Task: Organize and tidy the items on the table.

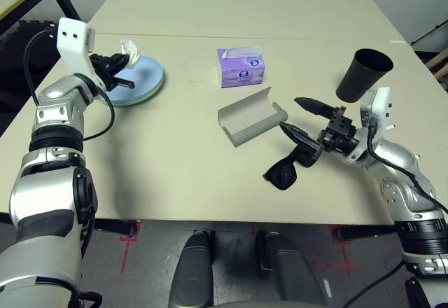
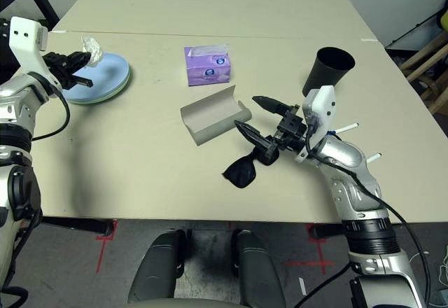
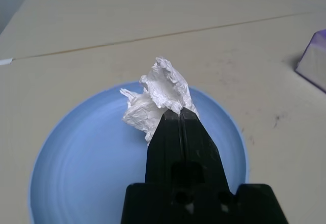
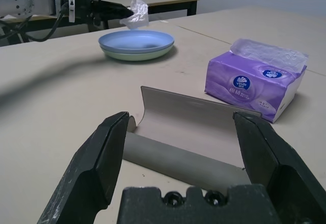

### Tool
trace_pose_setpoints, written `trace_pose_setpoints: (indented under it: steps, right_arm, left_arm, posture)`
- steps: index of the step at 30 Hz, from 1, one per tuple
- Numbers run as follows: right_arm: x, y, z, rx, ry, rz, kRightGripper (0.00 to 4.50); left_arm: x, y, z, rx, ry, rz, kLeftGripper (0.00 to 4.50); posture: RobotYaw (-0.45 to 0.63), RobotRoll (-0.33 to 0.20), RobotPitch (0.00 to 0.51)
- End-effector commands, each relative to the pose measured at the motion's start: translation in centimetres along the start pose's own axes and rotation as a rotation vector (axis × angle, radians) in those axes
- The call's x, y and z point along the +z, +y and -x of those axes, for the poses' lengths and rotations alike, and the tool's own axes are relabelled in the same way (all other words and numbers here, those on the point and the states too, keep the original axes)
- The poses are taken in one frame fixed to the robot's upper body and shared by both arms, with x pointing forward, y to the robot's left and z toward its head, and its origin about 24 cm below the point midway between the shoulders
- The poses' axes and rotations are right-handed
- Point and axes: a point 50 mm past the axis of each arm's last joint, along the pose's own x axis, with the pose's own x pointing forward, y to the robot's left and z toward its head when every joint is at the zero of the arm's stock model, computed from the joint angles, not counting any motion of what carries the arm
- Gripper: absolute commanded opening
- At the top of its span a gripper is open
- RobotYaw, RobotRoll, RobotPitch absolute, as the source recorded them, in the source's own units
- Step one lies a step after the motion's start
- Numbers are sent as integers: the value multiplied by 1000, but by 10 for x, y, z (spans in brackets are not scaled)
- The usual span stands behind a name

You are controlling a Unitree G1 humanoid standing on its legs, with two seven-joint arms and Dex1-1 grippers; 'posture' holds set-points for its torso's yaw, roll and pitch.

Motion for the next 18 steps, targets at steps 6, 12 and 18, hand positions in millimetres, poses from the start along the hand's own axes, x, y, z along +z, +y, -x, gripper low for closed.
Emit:
trace_pose_setpoints:
  steps: [6,12,18]
  right_arm:
    - [3,3,3,10,-2,2,4500]
    - [5,4,3,5,-1,1,4500]
    - [7,1,4,-8,0,4,4500]
  left_arm:
    - [-9,9,3,115,39,-57,404]
    - [-13,-2,1,17,30,-63,2475]
    - [-3,-14,-2,-132,-36,-73,4475]
  posture:
    - [124,0,188]
    - [122,0,190]
    - [124,0,192]
